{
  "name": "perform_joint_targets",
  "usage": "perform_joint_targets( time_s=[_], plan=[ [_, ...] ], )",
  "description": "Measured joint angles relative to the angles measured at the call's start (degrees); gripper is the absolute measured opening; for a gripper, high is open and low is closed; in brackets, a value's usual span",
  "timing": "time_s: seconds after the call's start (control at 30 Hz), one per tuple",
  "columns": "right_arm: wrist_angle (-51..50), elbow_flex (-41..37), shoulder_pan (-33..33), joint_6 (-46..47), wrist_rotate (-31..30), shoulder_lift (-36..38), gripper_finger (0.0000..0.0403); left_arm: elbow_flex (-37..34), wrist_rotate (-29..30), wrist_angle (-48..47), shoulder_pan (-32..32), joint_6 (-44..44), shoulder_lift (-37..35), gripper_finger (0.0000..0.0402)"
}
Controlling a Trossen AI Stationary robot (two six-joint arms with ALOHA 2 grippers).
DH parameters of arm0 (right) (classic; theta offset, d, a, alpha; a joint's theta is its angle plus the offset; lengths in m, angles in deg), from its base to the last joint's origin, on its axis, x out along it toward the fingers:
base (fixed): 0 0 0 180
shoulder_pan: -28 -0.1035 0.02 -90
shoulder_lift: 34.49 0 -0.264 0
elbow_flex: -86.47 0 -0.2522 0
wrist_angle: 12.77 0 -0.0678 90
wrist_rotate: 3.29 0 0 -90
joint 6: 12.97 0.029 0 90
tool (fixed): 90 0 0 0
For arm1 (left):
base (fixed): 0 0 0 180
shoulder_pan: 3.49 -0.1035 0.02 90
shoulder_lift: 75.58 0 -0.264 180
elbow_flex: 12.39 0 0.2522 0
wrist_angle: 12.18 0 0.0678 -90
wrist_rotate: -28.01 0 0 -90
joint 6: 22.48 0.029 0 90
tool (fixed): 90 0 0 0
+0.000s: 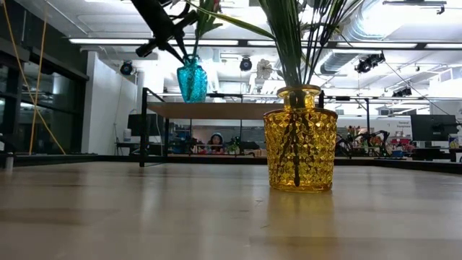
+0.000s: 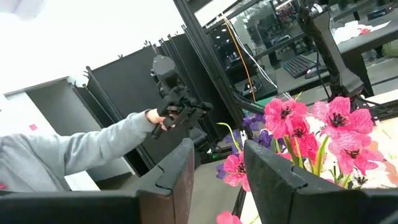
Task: Pick and place flowers into a vace then onto a shelf
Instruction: Put the blue flower vase on the shelf
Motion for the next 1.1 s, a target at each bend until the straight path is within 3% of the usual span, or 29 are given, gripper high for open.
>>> perform_joint_targets(
  time_s=[0.97,1.1],
  plan=[
    [0.0,0.0,0.0,0.0,0.3,0.0,0.013,0.0,2.1,-2.2,0.2,-0.5,0.5,0.0067],
    [0.0,0.0,0.0,0.0,0.3,0.0,0.013,0.0,2.3,-2.3,0.2,-1.5,0.5,0.0084]
  ],
)
